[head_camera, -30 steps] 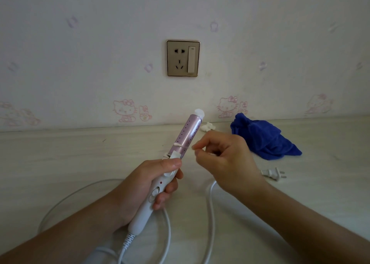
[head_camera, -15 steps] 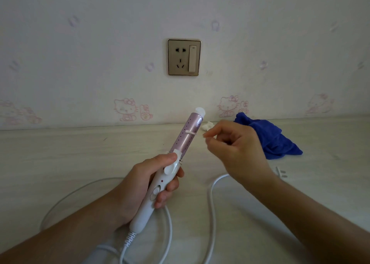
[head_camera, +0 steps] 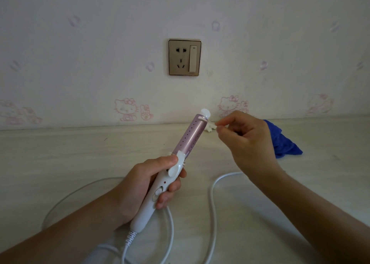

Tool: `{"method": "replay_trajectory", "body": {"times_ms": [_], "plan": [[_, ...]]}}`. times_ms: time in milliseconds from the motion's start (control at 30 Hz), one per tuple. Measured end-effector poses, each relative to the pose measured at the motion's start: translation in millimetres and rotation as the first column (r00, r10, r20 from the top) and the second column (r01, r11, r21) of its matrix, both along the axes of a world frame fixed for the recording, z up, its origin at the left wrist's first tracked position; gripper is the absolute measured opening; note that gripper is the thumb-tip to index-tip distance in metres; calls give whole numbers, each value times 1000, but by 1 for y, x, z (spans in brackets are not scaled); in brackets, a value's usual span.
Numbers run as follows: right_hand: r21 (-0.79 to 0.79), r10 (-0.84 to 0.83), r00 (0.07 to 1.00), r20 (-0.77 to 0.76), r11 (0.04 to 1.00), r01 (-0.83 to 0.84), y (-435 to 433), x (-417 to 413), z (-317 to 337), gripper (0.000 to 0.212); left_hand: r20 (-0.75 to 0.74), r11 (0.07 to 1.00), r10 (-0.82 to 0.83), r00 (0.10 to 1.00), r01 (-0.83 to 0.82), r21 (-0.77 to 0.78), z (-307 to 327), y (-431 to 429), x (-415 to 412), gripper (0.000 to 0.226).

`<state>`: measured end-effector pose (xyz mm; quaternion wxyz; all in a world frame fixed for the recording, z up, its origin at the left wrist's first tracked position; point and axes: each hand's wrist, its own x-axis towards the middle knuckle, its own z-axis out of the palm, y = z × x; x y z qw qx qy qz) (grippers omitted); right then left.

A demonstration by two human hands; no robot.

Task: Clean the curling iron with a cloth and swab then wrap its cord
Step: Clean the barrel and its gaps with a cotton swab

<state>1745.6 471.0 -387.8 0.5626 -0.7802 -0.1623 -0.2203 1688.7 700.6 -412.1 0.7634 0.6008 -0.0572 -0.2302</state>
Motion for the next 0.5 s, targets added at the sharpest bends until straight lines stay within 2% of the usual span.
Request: {"method": "replay_trajectory", "body": {"times_ms": [67,200,333,500], "plan": [[-7,43,999,-5,999,-43,2,-3,-1,22,9,1000,8,1000,-7,-10,0,0,0,47],[-125,141,990,-21,982,-142,15,-16,-6,23,59,999,36,998,-35,-5,-1,1,1,46],[2,88,996,-25,996,-88,6,-7,-2,23,90,1000,16,996,-18,21,1,0,2,35],[-157,204,978,-48,965,-209,20,-20,-13,19,81,999,45,996,-46,11,1,-1,7,35]]}}
